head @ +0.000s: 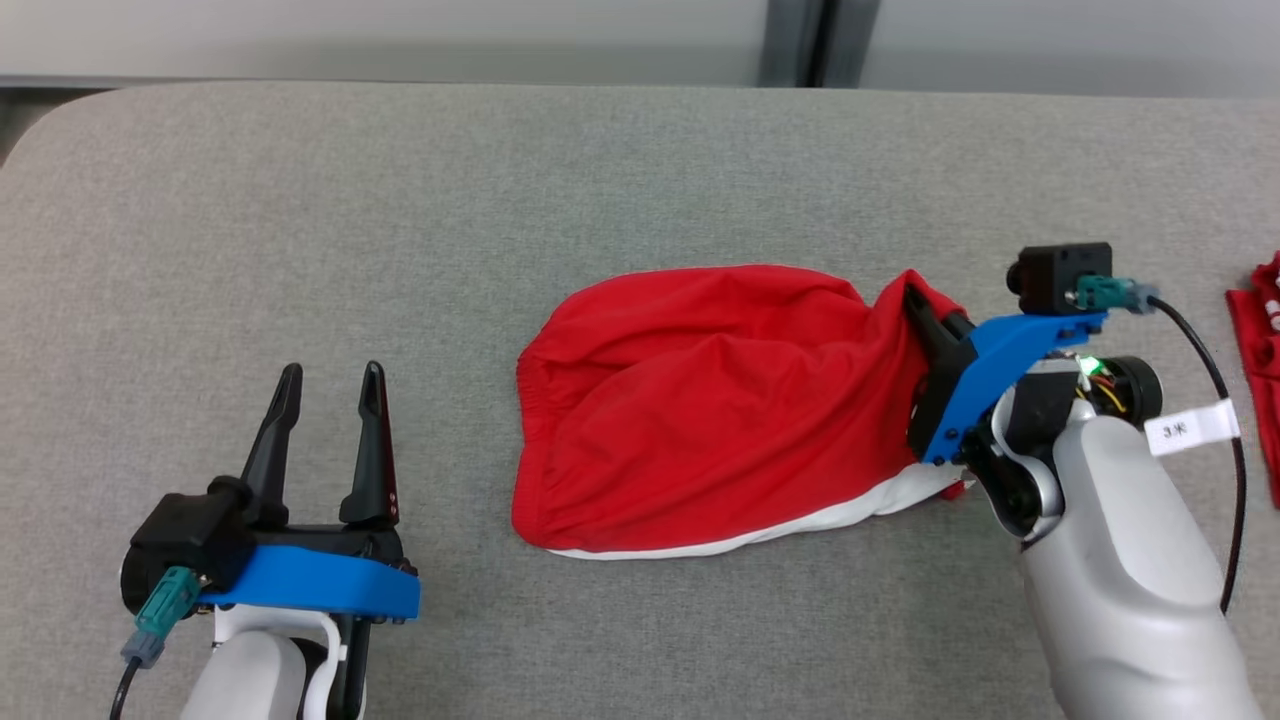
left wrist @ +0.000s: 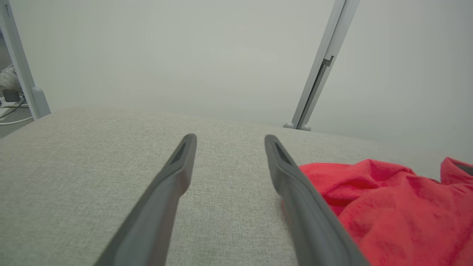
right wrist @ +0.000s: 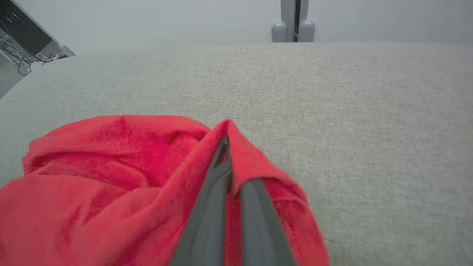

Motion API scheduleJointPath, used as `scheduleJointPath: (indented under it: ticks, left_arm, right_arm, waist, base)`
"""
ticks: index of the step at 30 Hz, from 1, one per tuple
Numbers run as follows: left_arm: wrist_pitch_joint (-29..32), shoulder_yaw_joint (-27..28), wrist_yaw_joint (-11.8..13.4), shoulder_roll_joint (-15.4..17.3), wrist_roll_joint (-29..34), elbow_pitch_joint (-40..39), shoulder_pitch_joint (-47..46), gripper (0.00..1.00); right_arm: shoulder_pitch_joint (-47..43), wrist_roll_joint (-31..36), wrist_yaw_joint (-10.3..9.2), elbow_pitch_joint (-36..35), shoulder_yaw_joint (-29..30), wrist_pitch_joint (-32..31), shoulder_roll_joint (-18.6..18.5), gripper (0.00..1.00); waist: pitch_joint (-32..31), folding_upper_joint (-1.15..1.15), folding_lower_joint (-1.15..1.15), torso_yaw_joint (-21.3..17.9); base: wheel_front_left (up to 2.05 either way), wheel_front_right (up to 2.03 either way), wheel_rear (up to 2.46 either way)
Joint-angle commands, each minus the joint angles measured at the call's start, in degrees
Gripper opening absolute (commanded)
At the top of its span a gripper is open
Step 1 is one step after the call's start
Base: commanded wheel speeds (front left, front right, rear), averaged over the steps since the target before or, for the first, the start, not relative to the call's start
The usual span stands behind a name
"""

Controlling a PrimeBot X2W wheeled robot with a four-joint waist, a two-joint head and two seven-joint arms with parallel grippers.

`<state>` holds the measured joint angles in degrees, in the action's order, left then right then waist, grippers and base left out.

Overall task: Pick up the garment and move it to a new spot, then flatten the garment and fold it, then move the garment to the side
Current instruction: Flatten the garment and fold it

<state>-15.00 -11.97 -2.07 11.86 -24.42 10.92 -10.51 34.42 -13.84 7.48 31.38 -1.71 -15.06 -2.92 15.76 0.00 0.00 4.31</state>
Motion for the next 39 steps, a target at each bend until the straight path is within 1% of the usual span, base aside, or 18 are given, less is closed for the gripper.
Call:
scheduleJointPath:
  ticks: [1,2,3,4,8,10,13,18,23,29,31,34,39]
  left_arm:
    - [-0.2,0.0,-0.2,-0.2,0.3,0.0,-0.8,1.00]
    - [-0.2,0.1,-0.3,-0.4,0.4,0.2,-0.8,1.00]
    - [-0.2,0.2,-0.5,-0.6,0.6,0.4,-0.9,1.00]
    - [-0.2,0.3,-0.5,-0.6,0.8,0.6,-1.0,1.00]
    - [-0.2,1.1,-0.8,-1.0,1.1,1.7,-0.6,1.00]
    - [-0.2,1.5,-0.9,-1.2,1.3,2.1,0.3,1.00]
    - [-0.2,2.3,-0.8,-1.4,1.3,2.5,1.8,1.00]
    - [-0.2,3.6,-0.6,-1.3,1.4,2.7,4.6,1.00]
    - [-0.2,4.4,0.4,-1.7,1.9,1.9,7.6,1.00]
    - [-0.2,4.7,0.9,-1.5,1.4,2.7,10.4,1.00]
    - [-0.2,4.8,1.1,-1.3,1.4,3.1,11.3,1.00]
    - [-0.1,4.7,1.6,-1.3,1.5,3.3,12.2,1.00]
    - [0.3,4.4,2.0,-1.3,1.4,3.5,13.4,1.00]
  right_arm:
    - [0.9,-0.4,0.04,0.8,-0.1,0.6,-0.5,0.00]
    - [2.0,-0.6,0.04,2.6,-0.7,1.7,-0.7,0.40]
    - [3.0,-0.6,0.04,4.2,-1.1,2.8,-0.9,0.98]
    - [3.8,-0.6,0.04,5.8,-1.2,4.0,-1.1,1.00]
    - [5.3,-1.0,0.04,10.3,-2.9,7.6,-1.9,1.00]
    - [4.4,-1.5,0.04,11.0,-3.4,9.1,-2.5,1.00]
    - [1.5,-2.6,0.04,10.2,-4.2,11.1,-3.2,1.00]
    - [-4.6,-3.4,0.04,4.5,-4.7,14.5,-4.4,1.00]
    - [-12.3,-0.3,0.04,-4.2,-4.7,18.8,-5.1,1.00]
    - [-21.8,3.2,0.04,-13.8,-1.6,23.3,-2.3,1.00]
    - [-24.6,3.9,0.04,-16.3,-1.0,23.8,-1.3,1.00]
    - [-28.3,4.2,0.04,-18.9,-0.2,23.0,-0.5,1.00]
    - [-32.3,4.5,0.04,-21.9,0.4,21.5,0.0,1.00]
  waist:
    - [0.4,0.00,0.00,0.5]
    - [0.4,0.00,0.00,0.6]
    - [0.4,0.00,0.00,0.6]
    - [0.4,0.00,0.00,0.7]
    - [-1.0,0.00,0.00,0.0]
    - [-2.1,0.00,0.00,-0.6]
    - [-4.3,0.00,0.00,-1.9]
    - [-7.6,0.00,0.00,-4.4]
    - [-9.9,0.00,0.00,-6.2]
    - [-12.0,0.00,0.00,-6.7]
    - [-12.6,0.00,0.00,-6.8]
    - [-13.2,0.00,0.00,-7.1]
    - [-14.2,0.00,0.00,-7.1]
  base:
    - [0.00,0.00,0.00]
    - [0.00,0.00,0.00]
    - [0.00,0.00,0.00]
    - [0.00,0.00,0.00]
    - [0.00,0.00,0.00]
    - [0.00,0.00,0.00]
    - [0.00,0.00,0.00]
    - [0.00,0.00,0.00]
    - [0.00,0.00,0.00]
    - [0.00,0.00,0.00]
    - [0.00,0.00,0.00]
    - [0.00,0.00,0.00]
    - [0.00,0.00,0.00]
